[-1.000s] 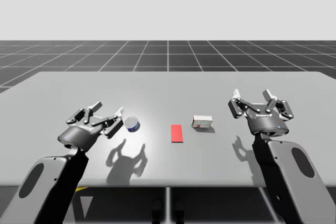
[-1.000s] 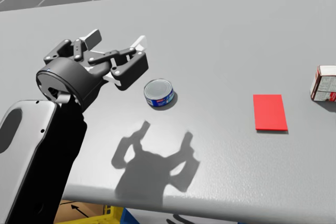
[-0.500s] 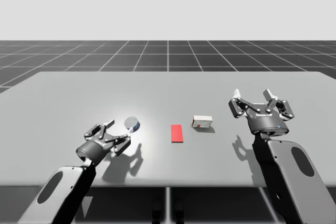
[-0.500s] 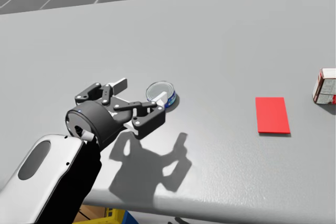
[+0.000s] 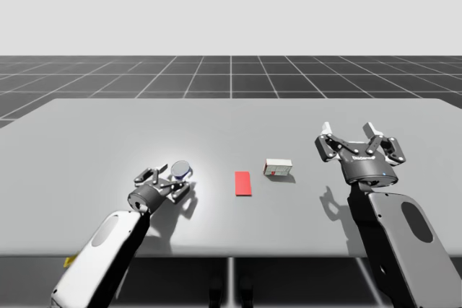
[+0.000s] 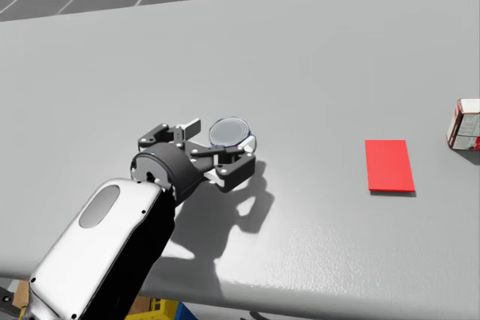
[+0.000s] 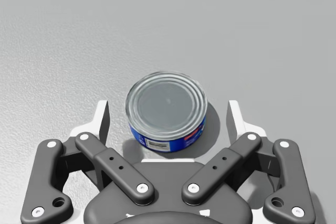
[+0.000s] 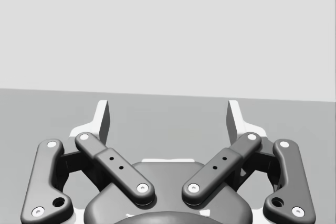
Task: Look at the card. If it is red, pick the object on the left. If it is green, pick the object on the right.
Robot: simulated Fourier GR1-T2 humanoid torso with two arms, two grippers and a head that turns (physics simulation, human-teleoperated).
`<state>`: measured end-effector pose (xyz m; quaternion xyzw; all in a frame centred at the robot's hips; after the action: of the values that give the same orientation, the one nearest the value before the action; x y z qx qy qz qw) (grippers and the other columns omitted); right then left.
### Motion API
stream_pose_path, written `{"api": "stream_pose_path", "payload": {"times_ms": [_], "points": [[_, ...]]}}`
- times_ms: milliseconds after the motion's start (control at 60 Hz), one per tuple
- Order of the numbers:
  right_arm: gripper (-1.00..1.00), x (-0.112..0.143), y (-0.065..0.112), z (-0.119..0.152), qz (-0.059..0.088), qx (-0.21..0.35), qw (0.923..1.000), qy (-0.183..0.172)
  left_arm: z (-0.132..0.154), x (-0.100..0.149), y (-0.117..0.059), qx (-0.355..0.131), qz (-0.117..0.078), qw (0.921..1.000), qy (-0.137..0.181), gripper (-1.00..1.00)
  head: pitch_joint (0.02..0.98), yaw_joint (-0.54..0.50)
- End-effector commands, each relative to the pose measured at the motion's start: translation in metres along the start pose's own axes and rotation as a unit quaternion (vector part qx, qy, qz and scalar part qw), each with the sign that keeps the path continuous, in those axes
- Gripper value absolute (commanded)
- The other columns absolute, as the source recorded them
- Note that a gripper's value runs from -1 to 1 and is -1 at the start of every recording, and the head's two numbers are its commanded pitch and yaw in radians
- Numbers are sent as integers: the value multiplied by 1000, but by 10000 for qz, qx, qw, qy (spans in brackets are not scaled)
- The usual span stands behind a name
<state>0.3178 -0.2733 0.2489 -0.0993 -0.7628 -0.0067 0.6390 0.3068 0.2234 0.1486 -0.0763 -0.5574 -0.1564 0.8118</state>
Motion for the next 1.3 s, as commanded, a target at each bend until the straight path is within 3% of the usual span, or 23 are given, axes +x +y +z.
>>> {"api": "stream_pose_path", "payload": {"times_ms": [17, 417, 433, 467, 483, 500, 700, 1100, 1300], "points": [[-1000, 1, -1, 0, -6, -8, 10000, -11, -18, -1, 1, 54, 66, 9999, 110, -1000, 827, 265], [-1000, 3, -3, 0, 3, -38, 10000, -82, -39, -10, 5, 92, 118, 9991, 405, -962, 827, 257], [-1000, 3, -3, 0, 7, -39, 10000, -83, -39, -11, 5, 117, 92, 9989, 449, -351, 826, 257], [-1000, 3, -3, 0, 9, -40, 10000, -83, -40, -11, 5, 111, 87, 9989, 451, 100, 826, 257], [-1000, 3, -3, 0, 10, -40, 10000, -82, -40, -12, 5, 99, 101, 9988, 464, 705, 825, 257], [-1000, 3, -3, 0, 11, -42, 10000, -83, -40, -12, 5, 101, 107, 9988, 464, 878, 824, 257], [-1000, 3, -4, 0, 16, -53, 9999, -96, -39, -13, 5, 16, 160, 9985, 517, 1000, 795, 261], [-1000, 3, -5, 0, 14, -76, 9999, -93, -39, -14, 4, -24, 97, 9986, 513, 1000, 490, 297], [-1000, 3, -6, 1, 10, -74, 9999, -88, -38, -13, 3, -50, 100, 9987, 489, 1000, 448, 299]]}}
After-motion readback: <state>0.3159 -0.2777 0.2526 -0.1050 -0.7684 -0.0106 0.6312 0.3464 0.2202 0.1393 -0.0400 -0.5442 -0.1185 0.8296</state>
